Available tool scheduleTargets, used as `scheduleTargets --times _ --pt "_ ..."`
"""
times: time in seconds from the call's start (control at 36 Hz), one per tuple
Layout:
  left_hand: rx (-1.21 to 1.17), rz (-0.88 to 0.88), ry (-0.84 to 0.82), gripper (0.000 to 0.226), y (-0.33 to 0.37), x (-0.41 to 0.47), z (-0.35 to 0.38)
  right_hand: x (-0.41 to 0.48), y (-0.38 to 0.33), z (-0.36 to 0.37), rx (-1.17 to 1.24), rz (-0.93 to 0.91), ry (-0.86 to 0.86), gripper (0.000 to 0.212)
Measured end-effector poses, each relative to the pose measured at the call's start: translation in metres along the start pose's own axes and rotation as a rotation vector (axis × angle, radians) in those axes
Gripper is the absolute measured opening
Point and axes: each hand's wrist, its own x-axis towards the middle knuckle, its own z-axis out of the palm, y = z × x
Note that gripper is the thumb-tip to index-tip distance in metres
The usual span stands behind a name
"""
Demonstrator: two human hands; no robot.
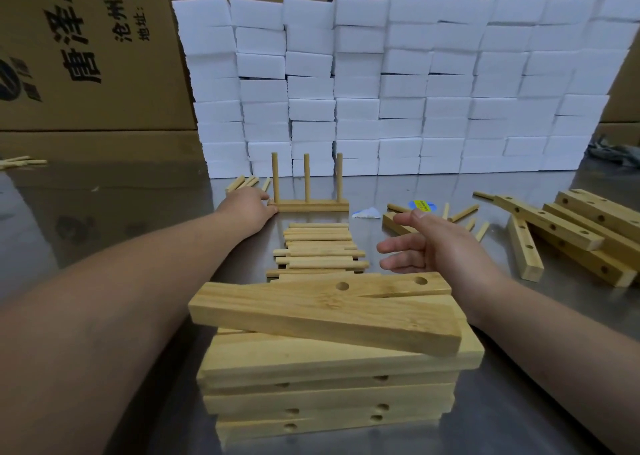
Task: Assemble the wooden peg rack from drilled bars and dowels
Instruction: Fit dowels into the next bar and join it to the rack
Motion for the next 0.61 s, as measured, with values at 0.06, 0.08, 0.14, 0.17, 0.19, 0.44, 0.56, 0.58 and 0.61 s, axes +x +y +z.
scheduleTargets --times 0.06,0.08,0.14,0.17,0.19,0.44,0.56,0.58,0.61 --pt "-0.024 -0.007 0.025 0.045 0.0 -0.002 -0.001 0.0 0.0 0.0 -0.008 0.002 0.001 0.025" --pt "-0.054 -0.012 0.056 0.041 0.001 -0.004 -0.002 0.0 -0.001 0.0 -0.013 0.003 0.0 0.025" --pt "-0.1 0.015 0.14 0.024 0.002 -0.01 -0.003 0.0 -0.001 0.0 -0.016 0.005 0.002 0.025" --pt "-0.108 0.054 0.155 0.019 0.004 -0.014 -0.002 -0.001 -0.001 0.0 -0.018 0.006 0.003 0.026" --pt "-0.127 0.101 0.131 0.02 0.005 -0.017 -0.002 -0.001 -0.001 0.0 -0.02 0.007 0.003 0.026" --pt "-0.136 0.222 -0.346 0.043 0.034 -0.045 -0.021 -0.004 -0.004 0.003 -0.057 0.008 0.013 0.027" --pt "-0.013 0.289 -0.443 0.038 0.048 -0.052 -0.025 -0.006 -0.005 0.003 -0.08 0.004 0.017 0.03" --pt "0.005 0.299 -0.45 0.037 0.051 -0.053 -0.025 -0.006 -0.005 0.003 -0.082 0.006 0.016 0.031" --pt "0.011 0.305 -0.452 0.035 0.053 -0.055 -0.026 -0.006 -0.005 0.003 -0.089 0.008 0.015 0.031"
